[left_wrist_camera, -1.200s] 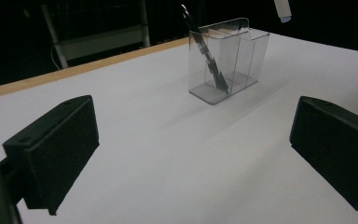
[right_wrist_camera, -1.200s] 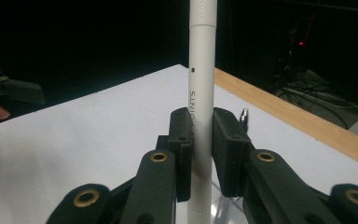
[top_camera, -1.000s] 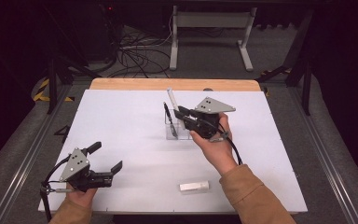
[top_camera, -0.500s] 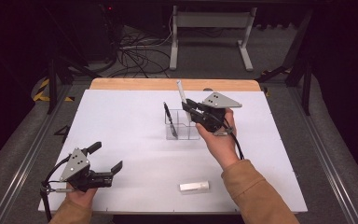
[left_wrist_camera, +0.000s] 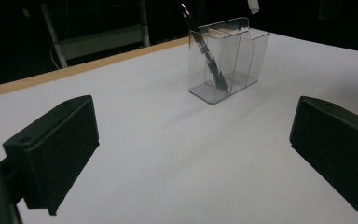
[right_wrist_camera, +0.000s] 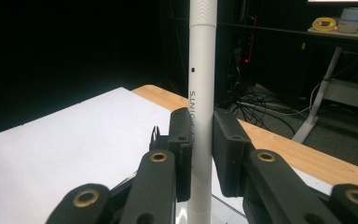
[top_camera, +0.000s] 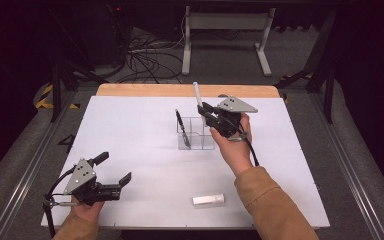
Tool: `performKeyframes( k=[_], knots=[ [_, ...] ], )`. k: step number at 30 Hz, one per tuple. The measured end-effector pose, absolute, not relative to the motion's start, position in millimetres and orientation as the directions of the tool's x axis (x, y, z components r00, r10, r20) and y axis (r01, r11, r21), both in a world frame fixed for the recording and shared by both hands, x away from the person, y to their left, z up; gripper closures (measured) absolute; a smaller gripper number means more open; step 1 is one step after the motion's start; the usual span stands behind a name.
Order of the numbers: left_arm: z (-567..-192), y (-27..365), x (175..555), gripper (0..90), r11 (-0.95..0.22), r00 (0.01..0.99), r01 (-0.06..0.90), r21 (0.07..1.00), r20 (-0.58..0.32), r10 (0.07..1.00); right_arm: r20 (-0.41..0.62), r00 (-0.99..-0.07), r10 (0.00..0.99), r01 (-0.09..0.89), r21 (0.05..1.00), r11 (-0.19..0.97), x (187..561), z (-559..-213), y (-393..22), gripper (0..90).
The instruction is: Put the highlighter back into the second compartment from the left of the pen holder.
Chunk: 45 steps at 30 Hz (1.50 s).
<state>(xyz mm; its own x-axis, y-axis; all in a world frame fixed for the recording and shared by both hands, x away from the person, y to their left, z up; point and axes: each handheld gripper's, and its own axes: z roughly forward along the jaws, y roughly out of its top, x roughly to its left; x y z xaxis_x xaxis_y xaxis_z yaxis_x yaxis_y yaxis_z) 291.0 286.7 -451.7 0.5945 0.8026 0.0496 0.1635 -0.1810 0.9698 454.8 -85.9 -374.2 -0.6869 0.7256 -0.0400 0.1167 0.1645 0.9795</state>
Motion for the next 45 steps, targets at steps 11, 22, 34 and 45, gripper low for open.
performKeyframes(
  k=[11,22,34,45],
  knots=[
    [-452,287,291,2.0,-0.180,0.594,0.162,0.970,0.050,0.803,-0.009,-0.688,0.726,0.158,0.974,0.161,461,-386,-75,78.9],
    [-451,288,291,2.0,-0.185,0.595,0.160,0.970,0.055,0.802,0.017,-0.681,0.732,0.201,0.966,0.164,467,-400,-71,78.8],
    [-452,287,291,2.0,-0.182,0.594,0.162,0.970,0.051,0.803,0.043,-0.684,0.728,0.243,0.955,0.171,470,-414,-68,78.8],
    [-451,288,291,2.0,-0.187,0.595,0.162,0.969,0.055,0.802,0.067,-0.692,0.719,0.277,0.944,0.179,470,-423,-69,78.7]
  ],
)
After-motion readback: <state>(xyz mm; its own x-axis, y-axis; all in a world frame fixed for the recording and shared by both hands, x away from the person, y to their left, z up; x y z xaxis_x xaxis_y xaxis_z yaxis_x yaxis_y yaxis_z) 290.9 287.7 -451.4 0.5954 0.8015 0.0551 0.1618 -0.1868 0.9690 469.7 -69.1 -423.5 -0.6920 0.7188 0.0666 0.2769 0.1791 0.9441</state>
